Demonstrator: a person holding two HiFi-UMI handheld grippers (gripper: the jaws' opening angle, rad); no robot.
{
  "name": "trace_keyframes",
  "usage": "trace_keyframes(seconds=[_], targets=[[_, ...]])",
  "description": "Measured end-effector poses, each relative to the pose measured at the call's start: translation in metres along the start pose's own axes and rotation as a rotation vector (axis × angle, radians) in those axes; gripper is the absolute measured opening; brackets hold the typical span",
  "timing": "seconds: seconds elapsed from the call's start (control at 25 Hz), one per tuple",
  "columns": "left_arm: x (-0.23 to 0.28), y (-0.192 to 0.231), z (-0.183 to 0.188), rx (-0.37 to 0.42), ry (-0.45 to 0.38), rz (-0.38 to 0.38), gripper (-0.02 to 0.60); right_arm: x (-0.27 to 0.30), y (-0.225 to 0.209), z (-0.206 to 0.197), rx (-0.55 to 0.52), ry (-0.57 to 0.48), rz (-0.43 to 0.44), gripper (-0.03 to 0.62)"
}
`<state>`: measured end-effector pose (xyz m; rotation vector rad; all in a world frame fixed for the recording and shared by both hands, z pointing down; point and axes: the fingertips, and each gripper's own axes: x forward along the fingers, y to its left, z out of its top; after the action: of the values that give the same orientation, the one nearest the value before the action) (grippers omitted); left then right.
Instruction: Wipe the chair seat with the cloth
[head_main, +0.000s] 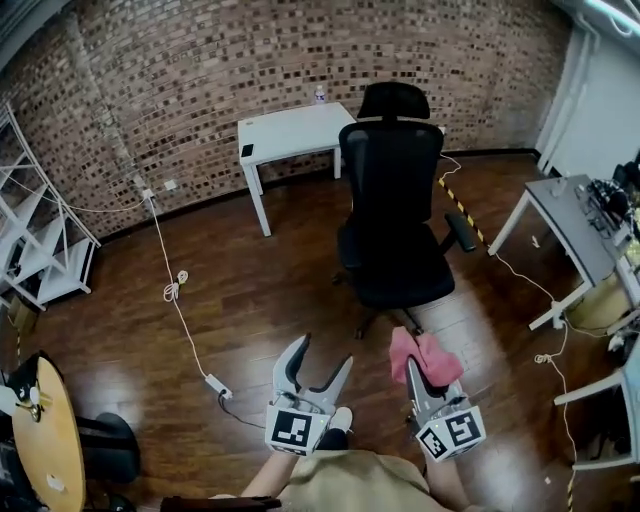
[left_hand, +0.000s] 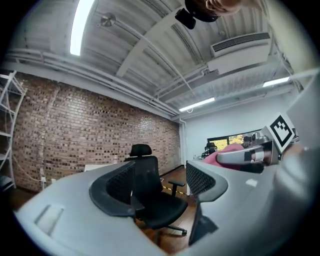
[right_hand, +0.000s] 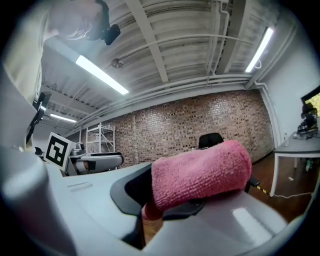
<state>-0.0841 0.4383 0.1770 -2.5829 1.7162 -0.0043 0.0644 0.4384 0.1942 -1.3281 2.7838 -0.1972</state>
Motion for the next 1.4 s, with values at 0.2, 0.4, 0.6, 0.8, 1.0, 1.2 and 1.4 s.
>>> trace_keyframes(seconds=[0.2, 0.4, 0.6, 0.8, 1.0, 1.2, 1.4], targets=[[0.082, 0.015, -0.002, -0.028, -0.007, -0.086, 0.298, 0.056, -0.026, 0.032, -0.054, -0.03, -0.007, 0.028], [0.152, 0.027, -0.022, -0.045, 0.028, -0.122, 0.294, 0.092, -0.08, 0.019, -0.004, 0.008, -0.039, 0.028], [0.223, 0.033, -0.033, -0.039, 0.036, -0.14, 0.287, 0.125, -0.156, 0.004, 0.035, 0.035, -0.087, 0.028], [0.318, 0.067, -0.071, -0.048, 0.092, -0.08, 0.284, 0.194, -0.238, -0.022, 0.077, 0.084, -0.046, 0.028], [0.415, 0.105, -0.11, -0.047, 0.158, 0.011, 0.284, 0.284, -0.323, -0.043, 0.076, 0.169, 0.064, 0.028], [0.516, 0.146, -0.147, -0.085, 0.222, 0.08, 0.284, 0.369, -0.414, -0.078, 0.093, 0.26, 0.135, 0.026], [0.591, 0.195, -0.212, -0.055, 0.239, 0.1, 0.29, 0.462, -0.487, -0.18, 0.085, 0.387, 0.19, 0.026]])
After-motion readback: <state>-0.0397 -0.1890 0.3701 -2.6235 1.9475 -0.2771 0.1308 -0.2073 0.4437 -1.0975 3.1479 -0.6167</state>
